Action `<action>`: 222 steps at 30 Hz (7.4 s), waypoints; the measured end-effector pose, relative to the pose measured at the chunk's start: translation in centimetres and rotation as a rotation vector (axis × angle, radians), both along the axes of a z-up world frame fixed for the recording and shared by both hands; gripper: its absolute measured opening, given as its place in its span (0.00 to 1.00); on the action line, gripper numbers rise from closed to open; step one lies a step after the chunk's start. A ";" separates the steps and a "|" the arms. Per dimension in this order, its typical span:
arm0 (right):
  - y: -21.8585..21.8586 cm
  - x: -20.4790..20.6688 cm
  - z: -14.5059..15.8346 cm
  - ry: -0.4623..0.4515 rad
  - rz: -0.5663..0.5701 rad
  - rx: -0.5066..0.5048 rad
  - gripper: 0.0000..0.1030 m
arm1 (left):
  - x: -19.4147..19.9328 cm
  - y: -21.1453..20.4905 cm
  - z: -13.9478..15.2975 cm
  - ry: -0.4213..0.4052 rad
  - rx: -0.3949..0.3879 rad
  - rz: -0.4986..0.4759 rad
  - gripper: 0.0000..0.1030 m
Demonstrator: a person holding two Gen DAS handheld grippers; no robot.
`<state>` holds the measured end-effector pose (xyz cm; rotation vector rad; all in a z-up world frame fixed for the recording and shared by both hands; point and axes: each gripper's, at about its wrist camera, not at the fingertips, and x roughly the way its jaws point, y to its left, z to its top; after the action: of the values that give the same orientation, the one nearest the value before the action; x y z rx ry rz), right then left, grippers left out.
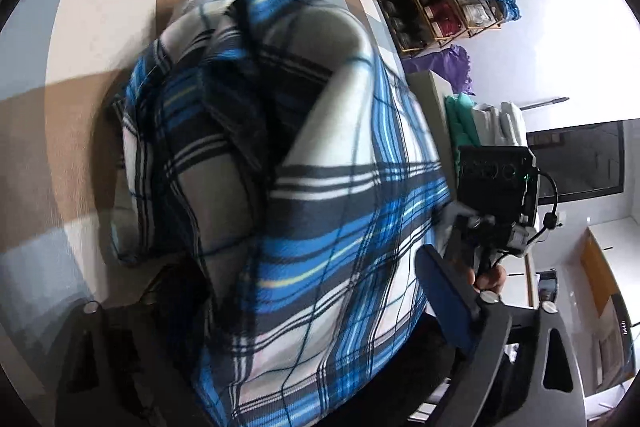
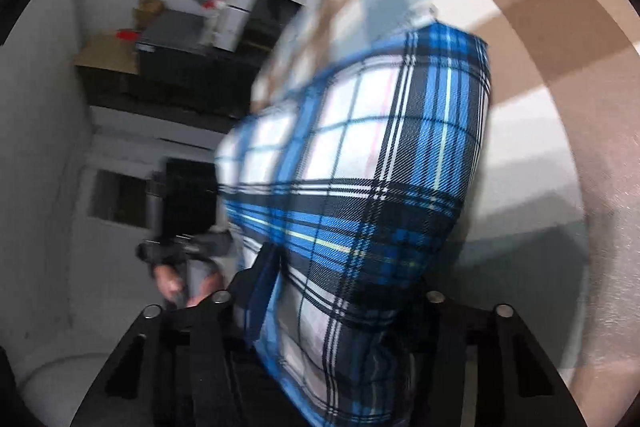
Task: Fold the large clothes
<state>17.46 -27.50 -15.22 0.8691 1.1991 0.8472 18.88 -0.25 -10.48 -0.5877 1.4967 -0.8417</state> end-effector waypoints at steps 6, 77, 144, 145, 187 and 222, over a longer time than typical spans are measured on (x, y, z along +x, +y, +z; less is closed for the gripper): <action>0.7 -0.1 -0.2 -0.029 0.002 -0.036 0.33 | -0.1 1.5 -0.6 0.018 0.014 0.030 0.40; 58.8 -5.3 5.7 -0.669 0.714 -0.749 0.42 | -27.0 44.1 3.9 -0.127 0.627 0.682 0.67; 44.6 -15.0 13.0 -0.826 0.515 -0.481 0.89 | -27.1 32.2 14.3 -0.644 0.810 0.963 0.84; 43.5 -15.6 13.7 -0.848 0.483 -0.473 0.94 | -28.2 31.2 14.6 -0.668 0.831 0.975 0.84; 32.2 -24.1 18.0 -1.025 0.054 -0.389 1.00 | -34.4 19.9 14.1 -0.850 1.135 1.035 0.99; 32.2 -23.9 17.0 -0.985 0.077 -0.392 1.00 | -34.0 19.9 14.4 -0.801 1.121 1.027 0.99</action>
<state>-6.48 4.73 1.82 0.0263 0.4833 0.8933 -15.09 19.62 3.95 -0.0565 0.5590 0.5565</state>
